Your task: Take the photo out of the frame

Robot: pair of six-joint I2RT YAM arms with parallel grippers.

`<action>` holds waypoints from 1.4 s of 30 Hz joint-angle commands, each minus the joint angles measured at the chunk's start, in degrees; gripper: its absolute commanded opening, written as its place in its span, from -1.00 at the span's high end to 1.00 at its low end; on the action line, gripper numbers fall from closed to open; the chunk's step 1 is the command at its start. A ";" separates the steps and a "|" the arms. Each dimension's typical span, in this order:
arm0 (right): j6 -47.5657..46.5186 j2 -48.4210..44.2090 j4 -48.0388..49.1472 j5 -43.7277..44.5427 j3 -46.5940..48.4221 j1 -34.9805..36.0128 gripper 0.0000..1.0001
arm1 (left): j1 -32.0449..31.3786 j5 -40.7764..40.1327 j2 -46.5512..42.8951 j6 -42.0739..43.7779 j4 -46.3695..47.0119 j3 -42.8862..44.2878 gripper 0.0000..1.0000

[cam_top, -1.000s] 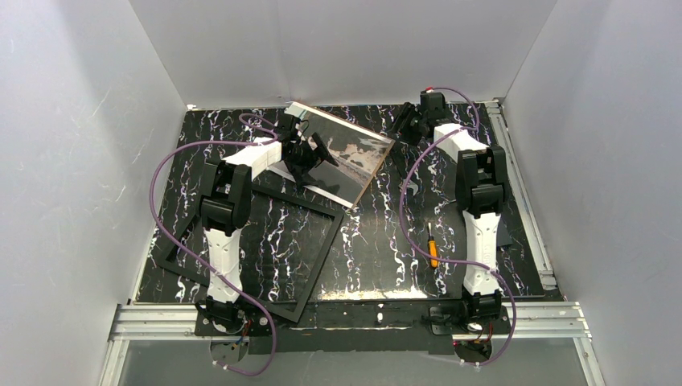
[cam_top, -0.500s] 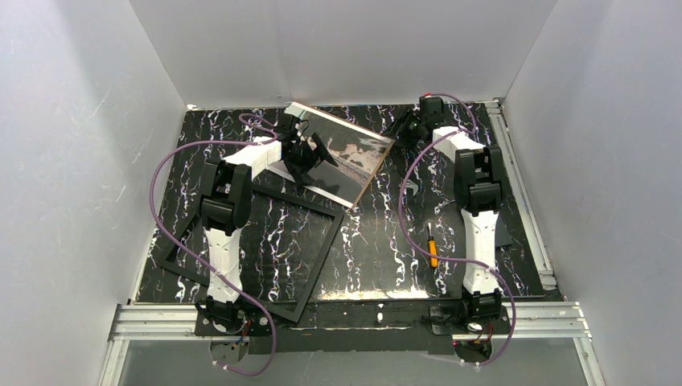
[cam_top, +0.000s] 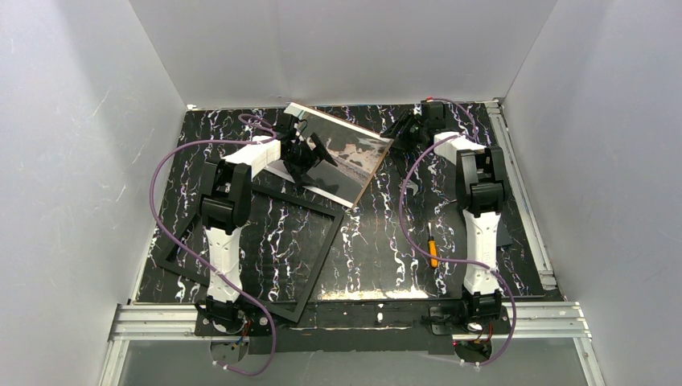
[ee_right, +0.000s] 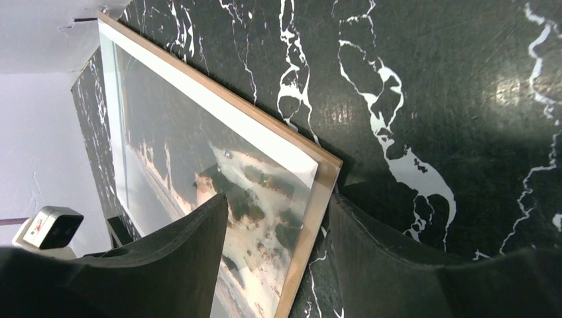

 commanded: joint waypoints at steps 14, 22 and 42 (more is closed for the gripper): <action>5.00 -6.09 6.73 -5.02 -3.77 0.20 -0.28 | -0.01 -1.44 3.73 1.23 -8.72 -0.79 -0.90; 7.09 -7.94 10.02 -6.28 -6.32 0.35 -0.27 | 0.01 -1.30 4.10 1.03 -8.76 -0.51 -0.90; 9.57 -1.68 14.23 -10.91 -3.69 0.55 -0.19 | 0.22 1.51 3.49 2.77 -9.49 5.42 -0.93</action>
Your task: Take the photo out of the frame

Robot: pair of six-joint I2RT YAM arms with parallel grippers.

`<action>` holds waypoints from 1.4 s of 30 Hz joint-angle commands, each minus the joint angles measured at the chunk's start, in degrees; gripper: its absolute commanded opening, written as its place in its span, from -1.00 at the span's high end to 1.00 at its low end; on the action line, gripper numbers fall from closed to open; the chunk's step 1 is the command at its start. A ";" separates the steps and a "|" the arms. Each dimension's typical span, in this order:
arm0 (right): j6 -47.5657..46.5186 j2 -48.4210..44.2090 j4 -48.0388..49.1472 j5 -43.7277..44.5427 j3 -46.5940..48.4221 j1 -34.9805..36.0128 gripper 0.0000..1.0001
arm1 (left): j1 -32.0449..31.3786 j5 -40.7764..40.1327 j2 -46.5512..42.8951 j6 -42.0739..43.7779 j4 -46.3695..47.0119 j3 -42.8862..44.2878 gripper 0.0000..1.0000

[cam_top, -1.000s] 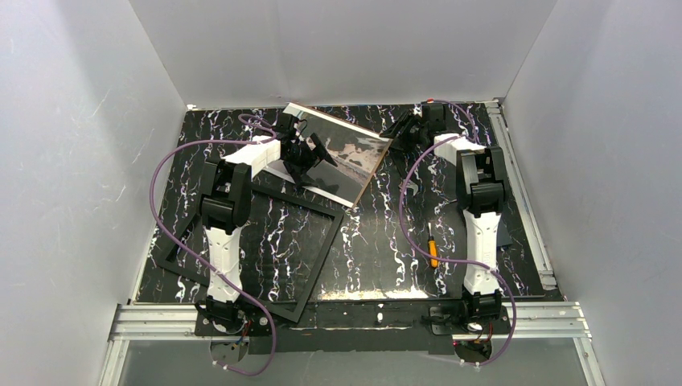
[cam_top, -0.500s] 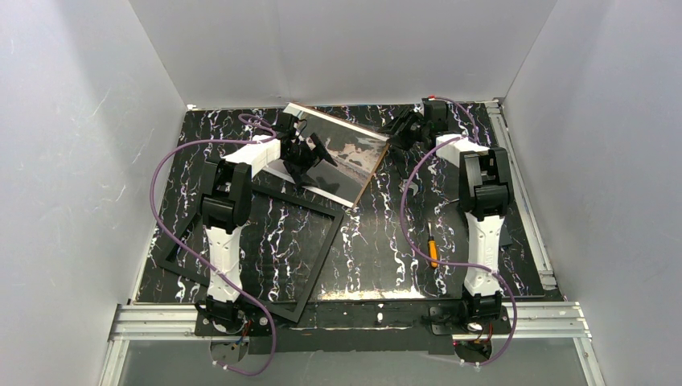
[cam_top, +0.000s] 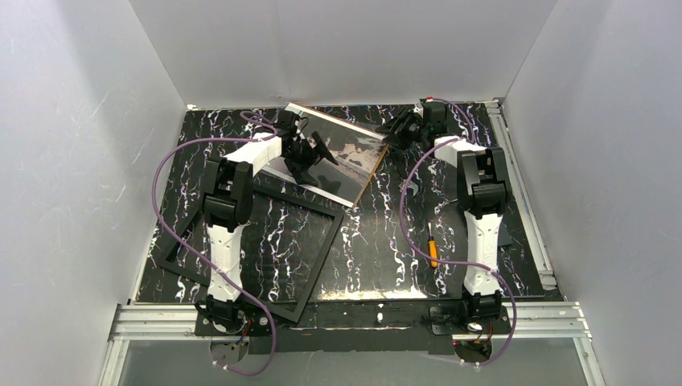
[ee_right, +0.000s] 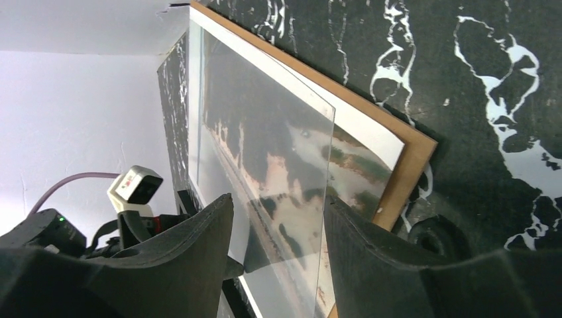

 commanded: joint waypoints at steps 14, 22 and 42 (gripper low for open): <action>-2.67 4.94 -4.02 -3.13 7.69 0.65 -0.19 | 0.42 0.30 3.47 1.76 -7.83 6.64 -0.96; -5.64 5.59 -9.38 -2.13 10.52 0.66 -0.21 | 0.46 -1.41 4.06 2.40 -9.01 7.22 -0.95; -11.81 4.80 -19.37 4.20 16.59 -0.75 -0.22 | 1.32 -3.91 4.37 1.20 -10.20 3.30 -0.94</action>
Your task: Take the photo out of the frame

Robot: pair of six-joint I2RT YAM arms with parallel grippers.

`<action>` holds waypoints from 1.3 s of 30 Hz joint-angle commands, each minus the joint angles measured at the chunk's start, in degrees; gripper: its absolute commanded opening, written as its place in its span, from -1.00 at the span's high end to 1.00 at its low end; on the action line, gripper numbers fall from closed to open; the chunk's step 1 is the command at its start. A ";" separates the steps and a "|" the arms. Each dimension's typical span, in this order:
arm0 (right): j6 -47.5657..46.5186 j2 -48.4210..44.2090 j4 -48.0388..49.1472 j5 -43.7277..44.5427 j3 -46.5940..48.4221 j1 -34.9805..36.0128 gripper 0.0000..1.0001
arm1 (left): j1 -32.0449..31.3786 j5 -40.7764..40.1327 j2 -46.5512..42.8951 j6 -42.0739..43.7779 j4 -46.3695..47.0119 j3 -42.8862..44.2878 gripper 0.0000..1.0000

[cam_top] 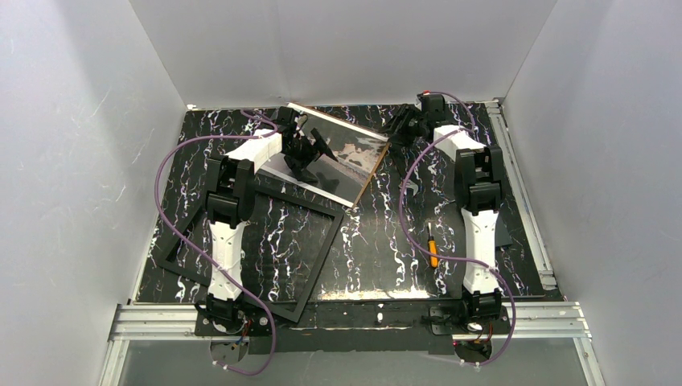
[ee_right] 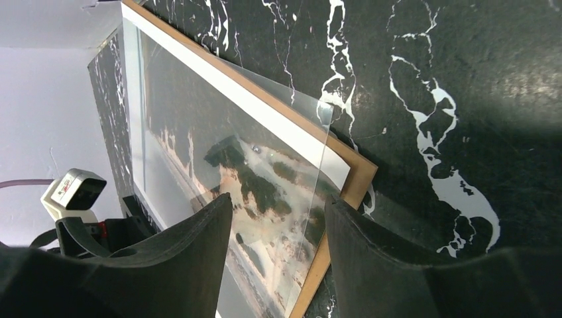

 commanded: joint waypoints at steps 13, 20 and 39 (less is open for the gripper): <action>-0.95 3.96 -3.39 2.13 7.79 -0.29 -0.15 | 0.50 -2.69 1.27 1.00 -6.99 -2.72 -0.94; -2.22 3.64 -4.97 4.72 6.94 -0.29 -0.10 | 0.51 -2.56 1.52 1.18 -6.98 -2.88 -0.94; -1.19 4.66 -6.20 6.03 7.86 -1.24 -0.18 | 0.61 -2.22 1.85 0.92 -6.82 -3.21 -0.94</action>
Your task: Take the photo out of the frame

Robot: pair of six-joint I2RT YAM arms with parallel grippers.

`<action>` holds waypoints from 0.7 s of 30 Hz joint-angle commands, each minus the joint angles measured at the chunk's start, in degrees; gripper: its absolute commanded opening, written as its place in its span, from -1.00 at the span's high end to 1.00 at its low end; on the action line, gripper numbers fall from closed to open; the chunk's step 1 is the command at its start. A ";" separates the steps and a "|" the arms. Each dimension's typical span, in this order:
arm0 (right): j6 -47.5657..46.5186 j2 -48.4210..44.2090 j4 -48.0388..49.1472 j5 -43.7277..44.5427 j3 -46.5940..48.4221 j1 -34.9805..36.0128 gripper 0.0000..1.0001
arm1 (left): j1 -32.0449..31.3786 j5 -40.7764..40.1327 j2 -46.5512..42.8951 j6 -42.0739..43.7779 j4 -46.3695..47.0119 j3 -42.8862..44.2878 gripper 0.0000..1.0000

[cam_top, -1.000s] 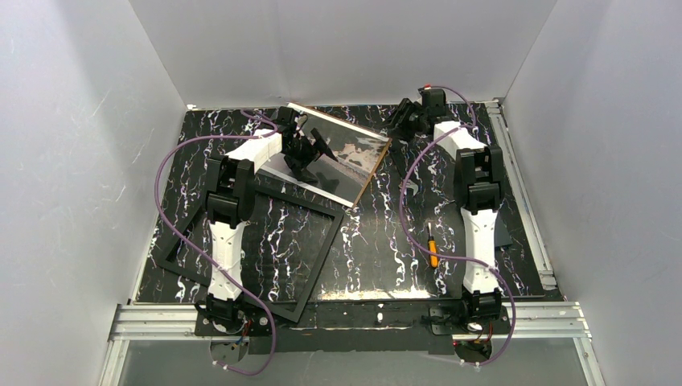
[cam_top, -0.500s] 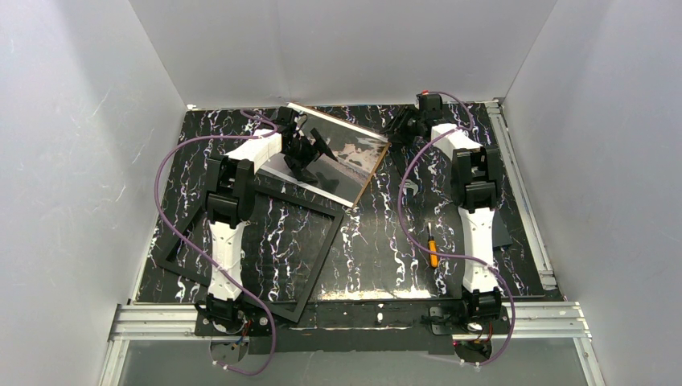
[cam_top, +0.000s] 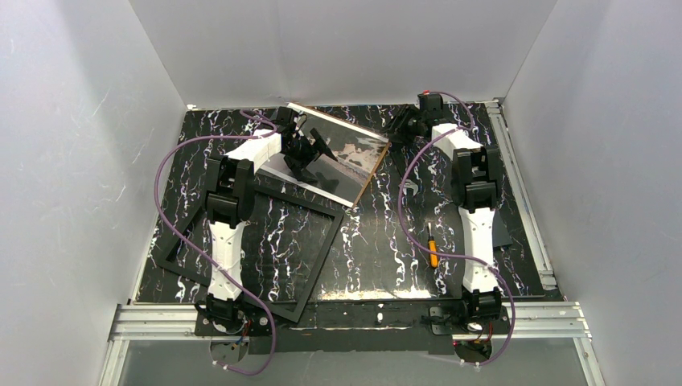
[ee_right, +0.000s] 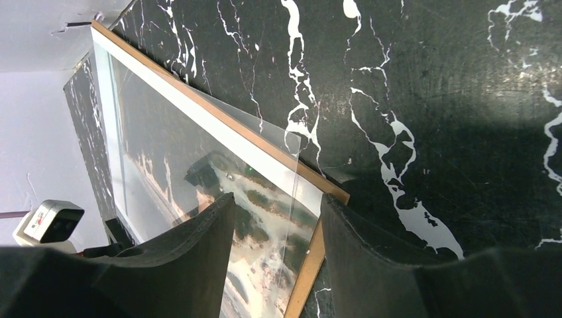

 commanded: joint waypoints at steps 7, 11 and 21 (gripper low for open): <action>0.64 1.00 -1.45 0.40 1.63 -1.79 -0.18 | 0.42 -2.73 2.02 1.12 -7.07 -2.94 -0.94; 1.43 2.07 -0.53 -2.40 1.73 -1.70 -0.08 | 0.37 -2.36 2.42 0.68 -6.79 -2.76 -0.94; 1.99 -1.24 3.58 -0.61 -3.51 -1.60 -0.01 | 0.37 -2.06 2.50 0.38 -6.64 -2.73 -0.99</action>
